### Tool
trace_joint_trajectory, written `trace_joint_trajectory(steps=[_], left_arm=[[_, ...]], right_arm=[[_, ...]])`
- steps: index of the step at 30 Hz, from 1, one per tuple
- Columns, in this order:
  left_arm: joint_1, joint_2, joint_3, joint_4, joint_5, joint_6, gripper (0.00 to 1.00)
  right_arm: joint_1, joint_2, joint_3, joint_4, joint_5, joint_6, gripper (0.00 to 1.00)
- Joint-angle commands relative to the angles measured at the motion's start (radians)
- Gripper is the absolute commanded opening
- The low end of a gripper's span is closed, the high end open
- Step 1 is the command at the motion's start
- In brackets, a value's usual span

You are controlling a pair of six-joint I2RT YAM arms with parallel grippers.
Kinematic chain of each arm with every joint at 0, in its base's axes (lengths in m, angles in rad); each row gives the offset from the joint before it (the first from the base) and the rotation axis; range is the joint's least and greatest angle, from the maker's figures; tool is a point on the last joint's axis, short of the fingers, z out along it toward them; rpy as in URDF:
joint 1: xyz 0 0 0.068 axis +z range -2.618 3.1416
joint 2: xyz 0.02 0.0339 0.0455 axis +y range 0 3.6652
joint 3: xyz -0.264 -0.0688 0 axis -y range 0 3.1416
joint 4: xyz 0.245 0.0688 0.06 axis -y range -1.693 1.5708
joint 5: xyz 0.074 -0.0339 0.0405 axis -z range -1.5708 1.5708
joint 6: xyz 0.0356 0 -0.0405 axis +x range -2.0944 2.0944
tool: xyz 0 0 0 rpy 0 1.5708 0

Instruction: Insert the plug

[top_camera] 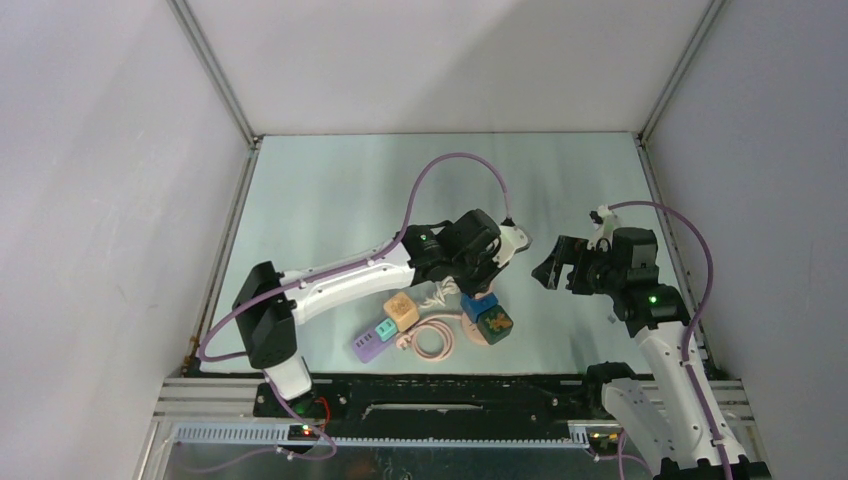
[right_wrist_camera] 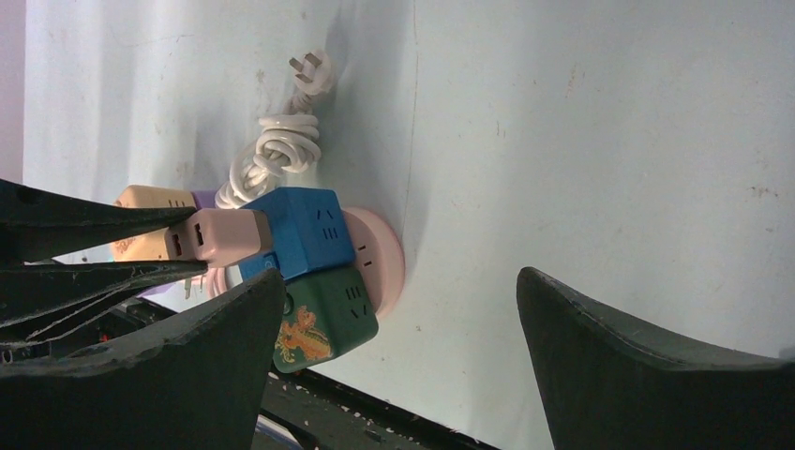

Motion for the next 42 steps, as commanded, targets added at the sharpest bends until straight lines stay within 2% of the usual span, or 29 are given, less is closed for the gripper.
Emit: trace_joint_trajectory(steps=[1,17,29,42], left_arm=[[-0.002,-0.001,-0.014,0.023,-0.028,-0.019,0.0],[-0.003,0.004,-0.13,0.064,-0.054,-0.065,0.0],[-0.004,-0.061,-0.196,0.084,-0.093,-0.103,0.0],[-0.016,-0.077,-0.275,0.13,-0.087,-0.143,0.0]], right_arm=[[-0.004,0.001,0.003,0.011,-0.015,0.0,0.95],[-0.003,0.004,0.004,0.013,-0.021,0.004,0.95],[-0.005,0.013,0.003,0.019,-0.024,0.004,0.95],[-0.005,0.061,0.003,0.028,-0.113,-0.007,0.93]])
